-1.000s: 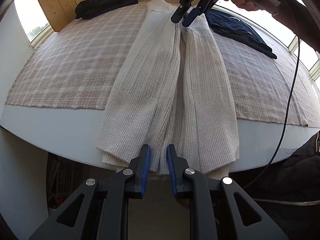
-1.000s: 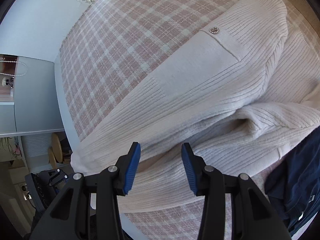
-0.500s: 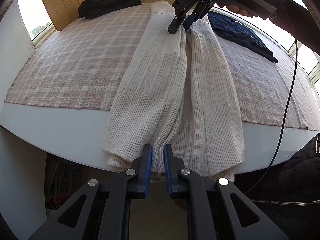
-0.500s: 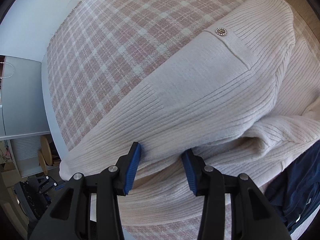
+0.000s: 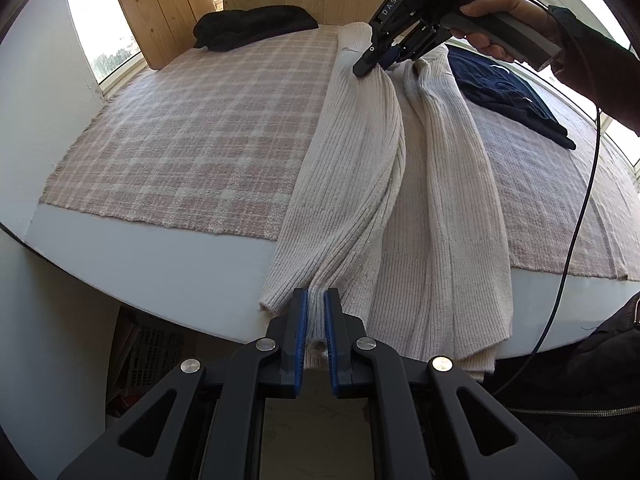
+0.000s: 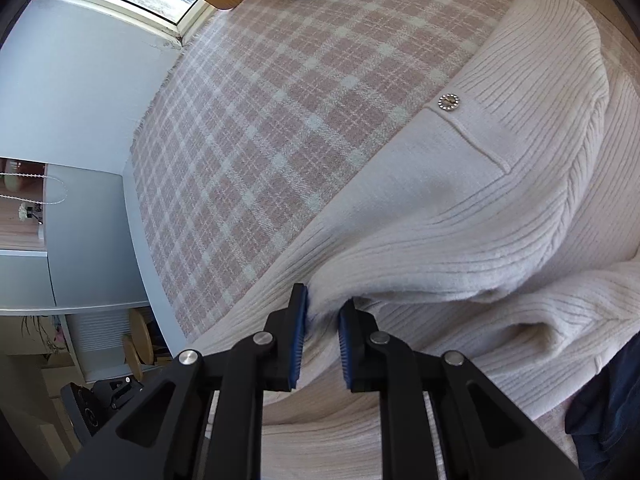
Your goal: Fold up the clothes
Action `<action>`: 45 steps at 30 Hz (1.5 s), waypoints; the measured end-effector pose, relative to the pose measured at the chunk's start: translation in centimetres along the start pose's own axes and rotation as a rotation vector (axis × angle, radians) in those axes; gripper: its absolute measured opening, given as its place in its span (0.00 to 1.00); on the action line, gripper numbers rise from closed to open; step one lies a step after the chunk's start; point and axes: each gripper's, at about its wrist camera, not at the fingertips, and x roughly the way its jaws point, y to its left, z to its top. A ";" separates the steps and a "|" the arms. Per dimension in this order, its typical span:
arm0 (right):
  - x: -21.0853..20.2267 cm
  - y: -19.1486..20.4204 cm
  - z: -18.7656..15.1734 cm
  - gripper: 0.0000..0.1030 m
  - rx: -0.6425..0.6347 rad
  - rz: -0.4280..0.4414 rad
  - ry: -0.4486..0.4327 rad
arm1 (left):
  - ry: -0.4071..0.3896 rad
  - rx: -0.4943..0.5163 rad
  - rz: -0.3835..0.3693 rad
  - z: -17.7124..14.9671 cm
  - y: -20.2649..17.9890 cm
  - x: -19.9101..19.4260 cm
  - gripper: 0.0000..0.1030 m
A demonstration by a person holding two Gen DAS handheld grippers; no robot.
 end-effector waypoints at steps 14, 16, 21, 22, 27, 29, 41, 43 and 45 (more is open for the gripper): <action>-0.2 1.7 -2.8 0.17 -0.118 -0.127 0.059 | 0.034 -0.014 -0.045 -0.3 -2.5 3.1 0.11; -1.4 3.5 -4.2 0.19 -0.179 -0.149 0.036 | 0.034 -0.015 -0.042 -0.4 -2.6 3.1 0.11; 2.1 7.6 -6.6 0.19 -0.329 -0.180 0.086 | 0.038 -0.016 -0.040 -0.2 -2.9 3.1 0.11; 3.3 7.9 -6.6 0.19 -0.343 -0.201 0.094 | 0.039 -0.015 -0.038 -0.1 -3.0 3.0 0.11; 6.2 9.2 -6.0 0.19 -0.390 -0.223 0.034 | 0.034 -0.043 -0.063 -0.5 -2.8 2.1 0.11; 5.9 9.3 -5.9 0.19 -0.403 -0.221 0.035 | 0.026 -0.060 -0.077 -0.6 -2.8 1.0 0.11; -6.4 -3.9 0.0 0.32 -0.120 -0.255 -0.133 | -0.044 0.072 -0.101 7.7 -3.5 1.3 0.10; -6.5 -6.7 2.0 0.32 -0.032 -0.221 -0.122 | -0.034 0.097 -0.121 9.3 -4.0 3.0 0.10; -5.7 -8.4 3.5 0.32 0.031 -0.185 -0.101 | -0.009 0.134 -0.127 10.2 -4.8 4.4 0.11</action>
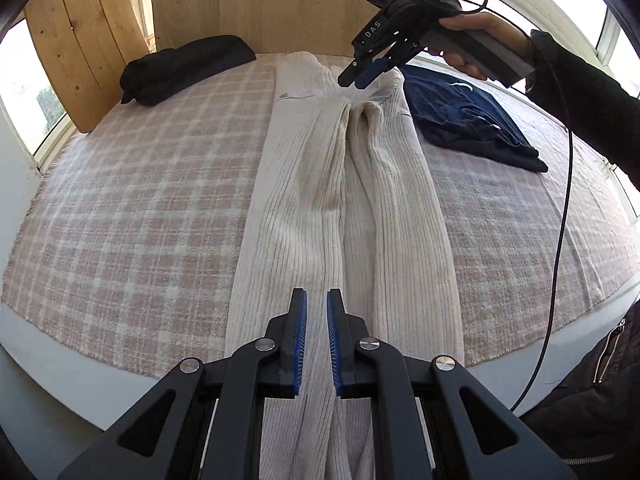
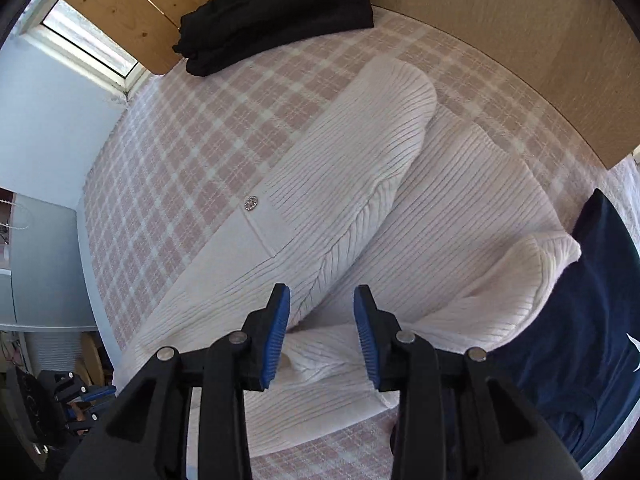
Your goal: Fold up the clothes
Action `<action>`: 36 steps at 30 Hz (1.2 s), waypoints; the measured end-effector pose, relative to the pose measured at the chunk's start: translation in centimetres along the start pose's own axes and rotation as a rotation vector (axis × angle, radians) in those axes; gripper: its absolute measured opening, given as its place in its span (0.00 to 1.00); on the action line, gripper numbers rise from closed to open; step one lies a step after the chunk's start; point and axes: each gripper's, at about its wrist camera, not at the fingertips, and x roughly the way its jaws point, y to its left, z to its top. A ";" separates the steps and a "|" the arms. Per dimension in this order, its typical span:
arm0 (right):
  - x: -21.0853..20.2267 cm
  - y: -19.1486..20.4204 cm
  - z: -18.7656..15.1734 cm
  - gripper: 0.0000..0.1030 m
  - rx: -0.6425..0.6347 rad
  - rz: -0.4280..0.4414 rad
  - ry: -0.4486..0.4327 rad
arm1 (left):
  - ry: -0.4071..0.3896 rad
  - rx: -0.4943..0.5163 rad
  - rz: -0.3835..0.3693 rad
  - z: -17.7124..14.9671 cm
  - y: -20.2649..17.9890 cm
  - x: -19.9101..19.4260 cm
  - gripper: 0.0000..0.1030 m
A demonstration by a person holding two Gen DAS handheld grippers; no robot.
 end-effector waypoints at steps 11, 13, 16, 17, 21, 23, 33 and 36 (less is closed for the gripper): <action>4.6 -0.5 2.8 0.26 0.086 0.231 0.007 | 0.081 -0.015 0.062 0.5 2.7 3.0 0.11; 4.9 -0.6 3.8 0.18 0.114 0.281 -0.008 | 0.082 -0.019 0.095 0.7 3.4 3.0 0.11; 5.7 -0.4 4.9 0.17 0.133 0.303 -0.015 | 0.085 -0.041 0.106 0.7 4.4 3.1 0.12; 5.8 -0.4 5.1 0.17 0.139 0.310 -0.012 | 0.088 -0.050 0.098 0.7 4.6 3.3 0.12; 3.9 -0.9 4.7 0.19 0.102 0.281 0.034 | 0.081 -0.032 0.090 0.4 4.2 2.8 0.09; 2.3 -1.3 4.6 0.20 0.078 0.246 0.031 | 0.081 -0.032 0.080 0.5 3.8 2.9 0.10; 3.1 -3.6 9.9 0.37 0.141 0.136 -0.022 | 0.084 -0.063 0.072 -2.6 3.8 1.2 0.10; 3.5 -3.1 10.5 0.14 0.142 0.198 -0.039 | 0.089 -0.062 0.072 -3.7 2.5 1.4 0.10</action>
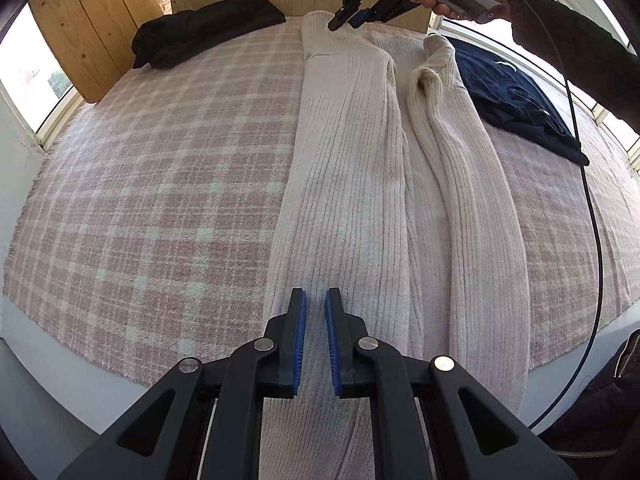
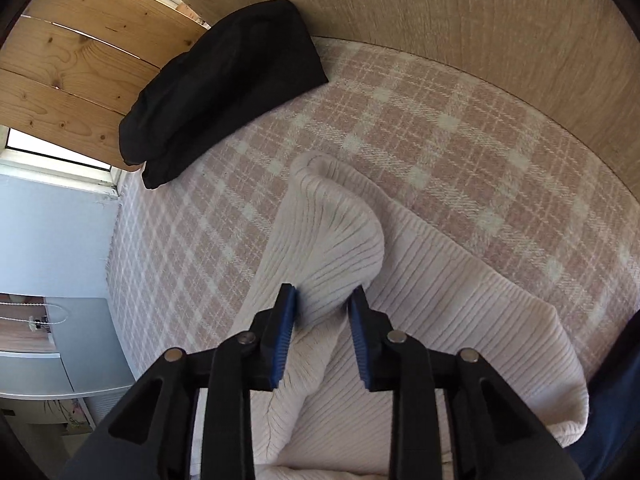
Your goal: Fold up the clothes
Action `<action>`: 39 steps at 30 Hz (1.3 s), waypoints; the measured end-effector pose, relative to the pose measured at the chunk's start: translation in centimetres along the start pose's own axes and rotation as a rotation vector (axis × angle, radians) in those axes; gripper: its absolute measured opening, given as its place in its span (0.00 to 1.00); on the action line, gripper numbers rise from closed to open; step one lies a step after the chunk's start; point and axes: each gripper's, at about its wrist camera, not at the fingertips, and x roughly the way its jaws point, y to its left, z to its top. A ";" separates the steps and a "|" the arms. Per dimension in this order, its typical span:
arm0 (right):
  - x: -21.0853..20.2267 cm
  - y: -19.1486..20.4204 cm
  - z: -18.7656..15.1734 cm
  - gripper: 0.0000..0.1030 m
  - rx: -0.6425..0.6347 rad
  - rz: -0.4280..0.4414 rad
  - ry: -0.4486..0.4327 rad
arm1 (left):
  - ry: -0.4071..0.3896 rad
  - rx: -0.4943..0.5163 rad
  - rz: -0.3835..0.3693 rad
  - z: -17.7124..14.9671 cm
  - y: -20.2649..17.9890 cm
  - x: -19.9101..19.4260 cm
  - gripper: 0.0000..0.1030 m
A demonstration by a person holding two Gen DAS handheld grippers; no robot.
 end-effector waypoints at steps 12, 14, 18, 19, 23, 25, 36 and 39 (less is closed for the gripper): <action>-0.8 1.7 0.3 0.23 -0.186 -0.290 -0.028 | 0.007 0.003 -0.007 1.1 -1.8 2.7 0.10; -2.5 3.0 0.6 0.24 -0.234 -0.384 -0.100 | 0.010 0.002 -0.010 1.6 -1.4 3.3 0.10; -4.9 5.7 0.9 0.24 -0.313 -0.315 -0.193 | 0.009 -0.003 -0.010 2.3 -1.1 3.1 0.10; -4.1 6.3 0.9 0.24 -0.335 -0.298 -0.157 | 0.008 -0.006 -0.010 2.3 -0.9 3.2 0.10; 1.6 6.8 1.2 0.24 -0.356 -0.364 -0.041 | 0.004 -0.008 -0.003 2.1 -0.6 3.1 0.12; 3.1 6.4 1.6 0.24 -0.347 -0.375 -0.032 | -0.004 -0.013 0.005 1.8 -0.5 3.2 0.16; -10.8 1.2 -7.8 0.24 -0.241 -0.350 -0.049 | -0.098 0.075 -0.054 1.8 -4.4 -2.3 0.16; -10.0 -1.6 -11.5 0.24 -0.168 -0.292 0.015 | -0.080 0.138 -0.097 2.4 -7.0 -1.7 0.16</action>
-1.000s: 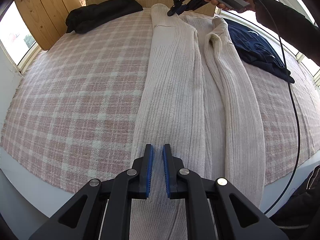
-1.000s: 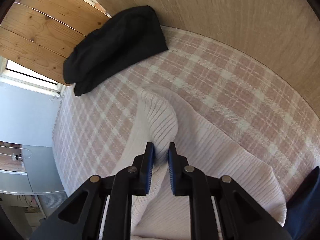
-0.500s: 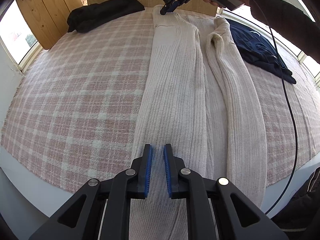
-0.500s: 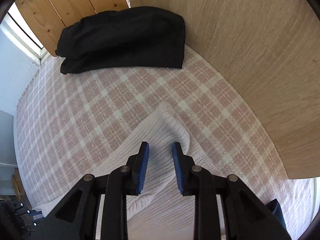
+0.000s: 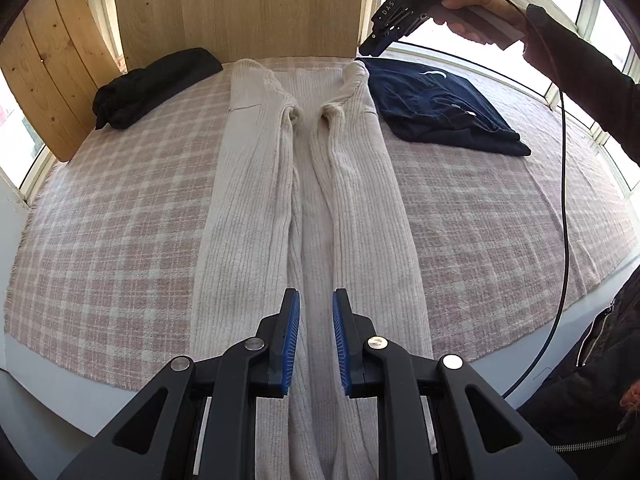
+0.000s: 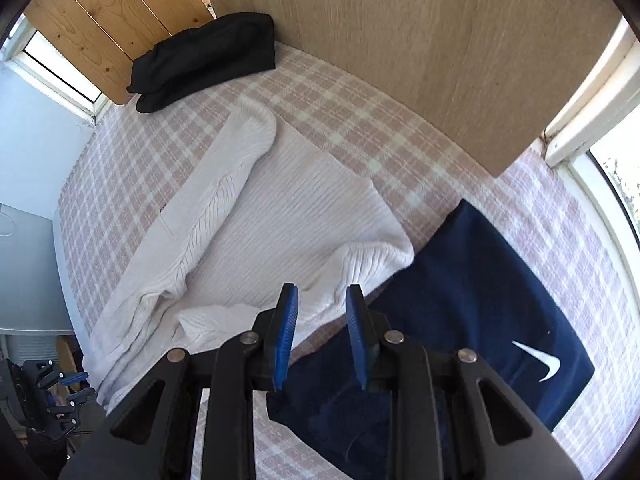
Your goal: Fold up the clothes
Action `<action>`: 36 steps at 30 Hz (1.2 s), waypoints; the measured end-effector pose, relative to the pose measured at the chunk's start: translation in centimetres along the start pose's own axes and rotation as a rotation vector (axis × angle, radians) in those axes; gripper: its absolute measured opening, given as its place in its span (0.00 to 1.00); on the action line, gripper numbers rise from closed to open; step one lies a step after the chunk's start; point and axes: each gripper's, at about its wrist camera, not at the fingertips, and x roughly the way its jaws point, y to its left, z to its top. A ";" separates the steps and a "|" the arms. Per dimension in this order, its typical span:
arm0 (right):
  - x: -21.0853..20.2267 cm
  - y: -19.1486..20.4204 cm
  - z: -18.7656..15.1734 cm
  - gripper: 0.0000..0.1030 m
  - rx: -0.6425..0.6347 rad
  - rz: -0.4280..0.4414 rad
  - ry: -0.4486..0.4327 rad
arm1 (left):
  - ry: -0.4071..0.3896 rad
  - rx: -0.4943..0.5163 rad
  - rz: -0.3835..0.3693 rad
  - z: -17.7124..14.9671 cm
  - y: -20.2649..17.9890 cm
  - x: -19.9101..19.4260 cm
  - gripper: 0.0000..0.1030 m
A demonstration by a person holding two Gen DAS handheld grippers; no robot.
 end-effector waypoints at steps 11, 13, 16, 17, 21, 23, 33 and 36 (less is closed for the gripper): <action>7.3 3.3 1.8 0.24 -0.067 -0.036 -0.048 | 0.068 -0.007 -0.026 -0.1 -2.9 2.5 0.16; 7.5 3.9 2.2 0.24 -0.102 -0.063 -0.037 | 0.090 -0.008 -0.032 -0.3 -3.1 3.0 0.16; 7.2 3.7 2.4 0.24 -0.122 -0.074 -0.007 | 0.131 0.000 -0.034 -1.1 -3.3 4.3 0.17; 7.1 3.2 2.4 0.24 -0.110 -0.076 0.001 | 0.119 -0.008 -0.038 -1.3 -3.2 4.2 0.17; 5.2 3.4 1.4 0.24 -0.128 -0.102 -0.027 | 0.101 -0.045 -0.028 -2.1 -2.8 3.8 0.17; 4.0 4.9 0.4 0.25 -0.181 -0.087 -0.037 | 0.098 -0.044 -0.019 -2.4 -2.7 3.7 0.18; 6.7 10.2 -2.2 0.03 -0.321 -0.097 0.021 | 0.074 -0.098 -0.017 -3.1 -1.9 3.1 0.19; 7.1 10.8 -1.9 0.03 -0.344 -0.107 -0.007 | 0.069 -0.123 -0.033 -3.4 -1.4 2.8 0.18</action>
